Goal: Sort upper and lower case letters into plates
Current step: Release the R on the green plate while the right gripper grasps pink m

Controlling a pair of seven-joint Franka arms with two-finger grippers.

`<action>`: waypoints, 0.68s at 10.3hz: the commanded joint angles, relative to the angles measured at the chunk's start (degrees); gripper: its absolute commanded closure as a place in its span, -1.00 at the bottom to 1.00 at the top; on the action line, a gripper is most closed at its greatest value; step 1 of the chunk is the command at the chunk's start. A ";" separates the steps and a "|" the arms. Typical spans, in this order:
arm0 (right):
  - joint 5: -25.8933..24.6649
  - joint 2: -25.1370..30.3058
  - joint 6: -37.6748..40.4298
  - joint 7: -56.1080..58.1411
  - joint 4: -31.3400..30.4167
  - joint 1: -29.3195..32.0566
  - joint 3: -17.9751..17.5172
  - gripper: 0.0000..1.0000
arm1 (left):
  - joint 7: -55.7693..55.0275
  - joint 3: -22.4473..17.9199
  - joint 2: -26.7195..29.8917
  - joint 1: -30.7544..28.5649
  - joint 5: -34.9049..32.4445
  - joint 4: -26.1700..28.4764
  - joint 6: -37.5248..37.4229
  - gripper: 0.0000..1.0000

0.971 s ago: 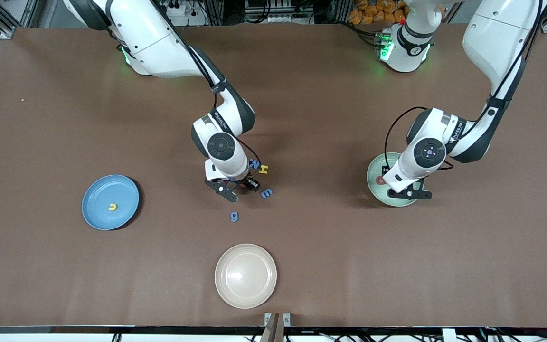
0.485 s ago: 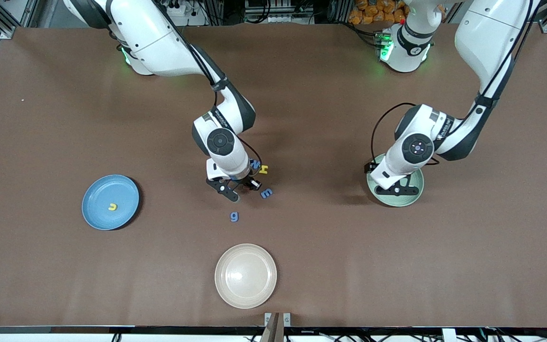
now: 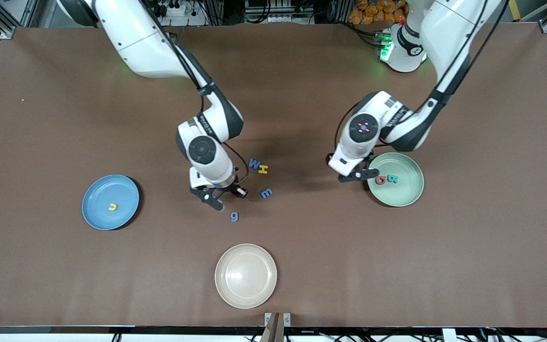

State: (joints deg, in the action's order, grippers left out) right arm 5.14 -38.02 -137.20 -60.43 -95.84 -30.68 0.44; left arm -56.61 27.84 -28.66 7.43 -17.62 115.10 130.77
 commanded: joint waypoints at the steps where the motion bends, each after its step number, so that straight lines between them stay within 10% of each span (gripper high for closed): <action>1: 0.22 5.05 9.01 8.79 1.43 4.90 -0.53 1.00 | -13.89 -0.33 -3.76 5.37 1.10 -5.74 -0.16 -1.00; 7: -3.09 7.88 19.69 47.19 0.74 28.79 0.09 1.00 | -54.25 -0.76 -13.43 16.64 1.10 -20.42 -0.16 -1.00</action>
State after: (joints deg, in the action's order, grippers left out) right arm 4.21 -30.26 -117.82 -21.06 -94.01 -7.72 1.44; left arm -103.54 27.67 -39.17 22.83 -17.51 99.20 131.12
